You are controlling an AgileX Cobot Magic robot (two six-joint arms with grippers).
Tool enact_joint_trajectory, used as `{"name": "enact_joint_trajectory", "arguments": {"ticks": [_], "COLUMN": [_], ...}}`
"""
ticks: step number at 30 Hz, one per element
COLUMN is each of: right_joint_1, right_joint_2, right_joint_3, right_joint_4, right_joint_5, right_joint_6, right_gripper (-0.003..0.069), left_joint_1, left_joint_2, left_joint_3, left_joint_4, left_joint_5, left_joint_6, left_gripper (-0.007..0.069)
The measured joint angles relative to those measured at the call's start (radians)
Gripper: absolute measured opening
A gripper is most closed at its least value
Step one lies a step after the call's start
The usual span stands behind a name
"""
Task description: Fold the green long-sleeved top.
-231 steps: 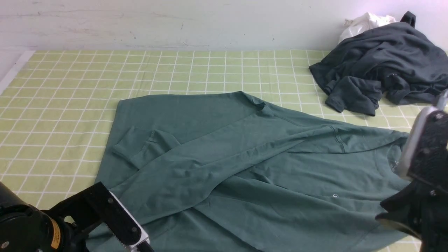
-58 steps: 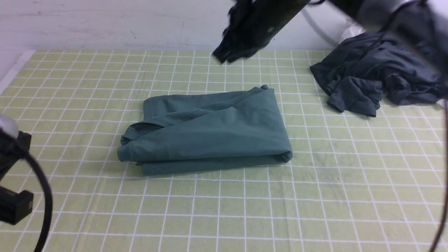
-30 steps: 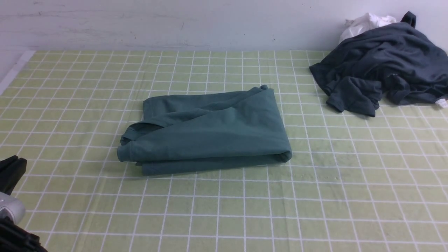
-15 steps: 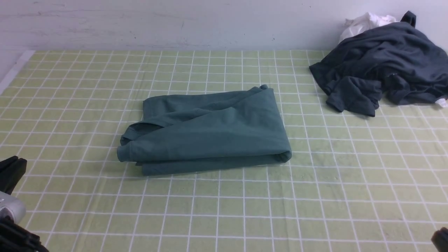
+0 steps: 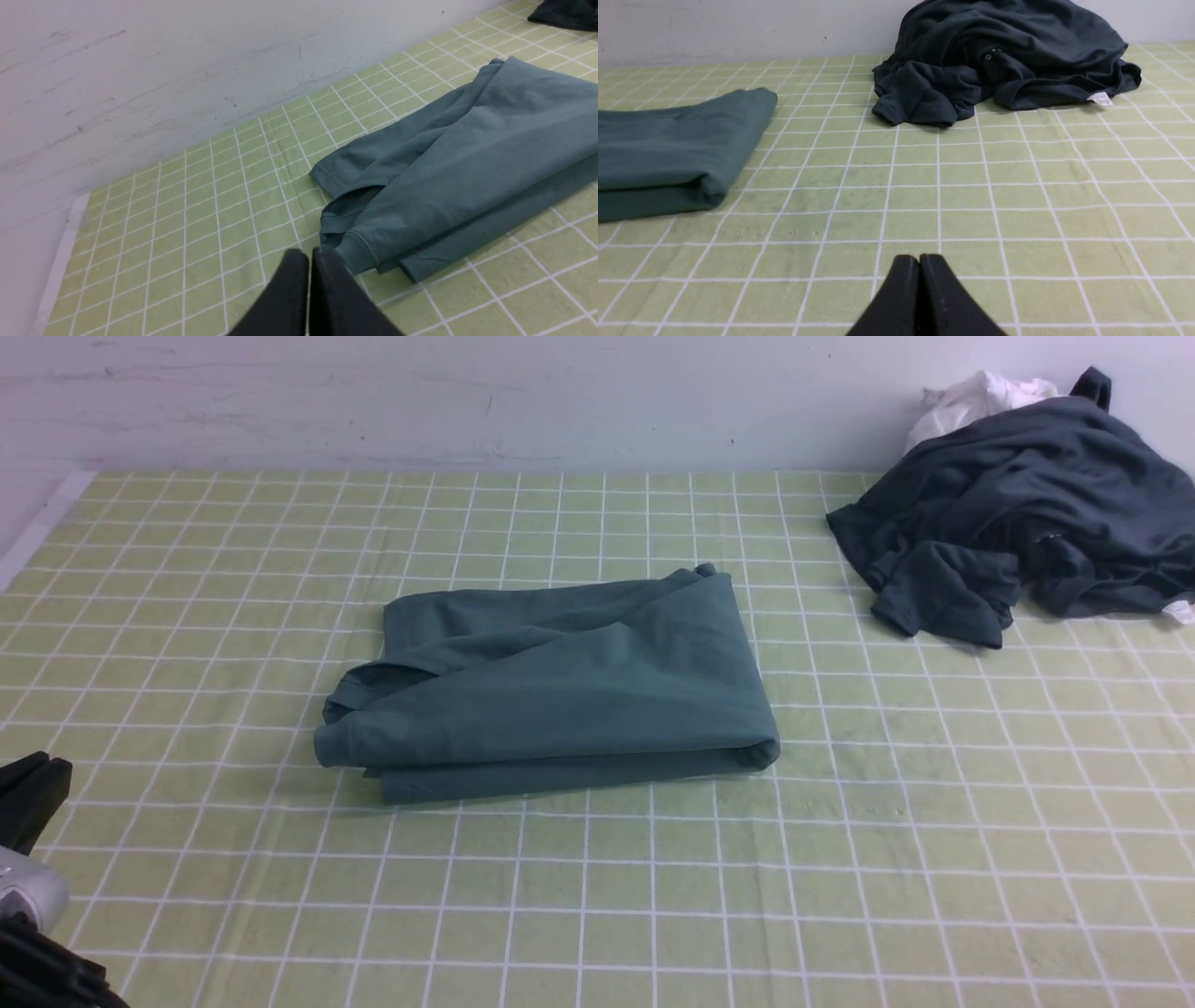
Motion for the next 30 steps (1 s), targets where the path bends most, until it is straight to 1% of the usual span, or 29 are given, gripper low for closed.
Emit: {"name": "enact_joint_trajectory", "arguments": {"ticks": [10, 27, 30], "right_joint_1": [-0.001, -0.001, -0.001], "right_joint_2": [0.000, 0.000, 0.000], "right_joint_3": [-0.001, -0.001, -0.001], "right_joint_4": [-0.051, -0.054, -0.054], "right_joint_5": [0.007, 0.007, 0.008], "right_joint_6": [0.016, 0.016, 0.016], "right_gripper": [-0.0014, -0.0014, -0.0014], "left_joint_1": [0.000, 0.000, 0.000], "left_joint_2": [0.000, 0.000, -0.038], "left_joint_3": [0.000, 0.003, 0.051], "left_joint_4": [0.000, 0.000, 0.000], "left_joint_5": [0.000, -0.002, -0.043], "left_joint_6": [0.000, 0.000, 0.000], "left_gripper": [-0.0004, -0.0004, -0.0004]}}
